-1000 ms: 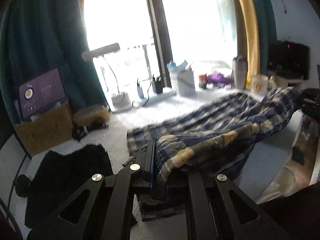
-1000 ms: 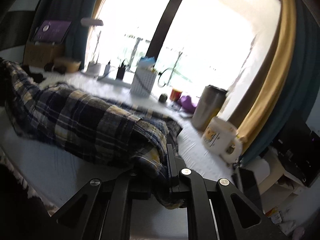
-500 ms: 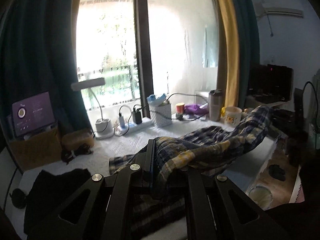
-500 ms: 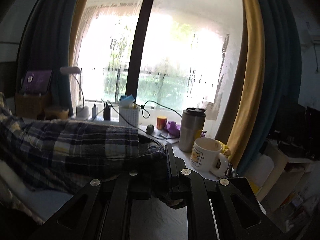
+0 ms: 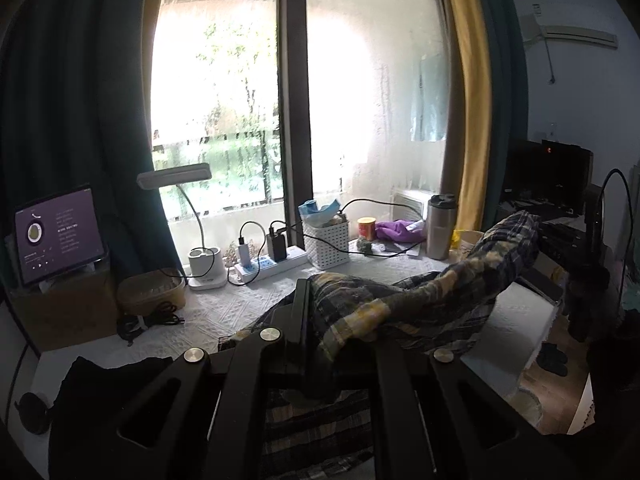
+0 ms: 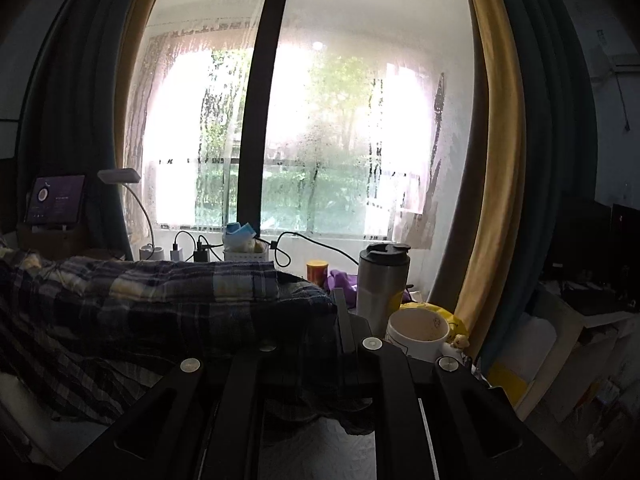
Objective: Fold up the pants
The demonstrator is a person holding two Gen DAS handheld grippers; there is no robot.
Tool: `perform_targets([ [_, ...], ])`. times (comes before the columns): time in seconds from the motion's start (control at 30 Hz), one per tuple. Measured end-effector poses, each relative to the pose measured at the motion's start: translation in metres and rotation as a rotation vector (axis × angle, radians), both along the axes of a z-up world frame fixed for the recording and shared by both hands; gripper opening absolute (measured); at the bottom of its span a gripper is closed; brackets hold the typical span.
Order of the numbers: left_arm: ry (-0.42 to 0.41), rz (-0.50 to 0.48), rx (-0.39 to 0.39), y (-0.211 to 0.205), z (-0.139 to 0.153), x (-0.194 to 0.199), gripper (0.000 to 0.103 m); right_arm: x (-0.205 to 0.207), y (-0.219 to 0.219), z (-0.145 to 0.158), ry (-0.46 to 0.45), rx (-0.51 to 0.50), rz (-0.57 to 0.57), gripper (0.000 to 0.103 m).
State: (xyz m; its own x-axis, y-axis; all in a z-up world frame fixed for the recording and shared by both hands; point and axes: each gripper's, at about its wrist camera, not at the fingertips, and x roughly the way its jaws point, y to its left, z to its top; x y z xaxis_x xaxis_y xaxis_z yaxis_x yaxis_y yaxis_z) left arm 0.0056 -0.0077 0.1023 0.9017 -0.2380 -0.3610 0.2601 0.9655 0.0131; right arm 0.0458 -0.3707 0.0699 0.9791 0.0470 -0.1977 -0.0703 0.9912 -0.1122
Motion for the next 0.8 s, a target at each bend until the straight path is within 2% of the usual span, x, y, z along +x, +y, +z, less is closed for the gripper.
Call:
perform_targets([
  [0.5, 0.153, 0.064, -0.01, 0.023, -0.033, 0.078, 0.007, 0.083, 0.018, -0.01, 0.118, -0.015, 0.02, 0.011],
  [0.8, 0.251, 0.089, 0.001, 0.033, -0.064, 0.125, 0.007, 0.132, 0.028, -0.029, 0.206, -0.036, 0.027, 0.011],
])
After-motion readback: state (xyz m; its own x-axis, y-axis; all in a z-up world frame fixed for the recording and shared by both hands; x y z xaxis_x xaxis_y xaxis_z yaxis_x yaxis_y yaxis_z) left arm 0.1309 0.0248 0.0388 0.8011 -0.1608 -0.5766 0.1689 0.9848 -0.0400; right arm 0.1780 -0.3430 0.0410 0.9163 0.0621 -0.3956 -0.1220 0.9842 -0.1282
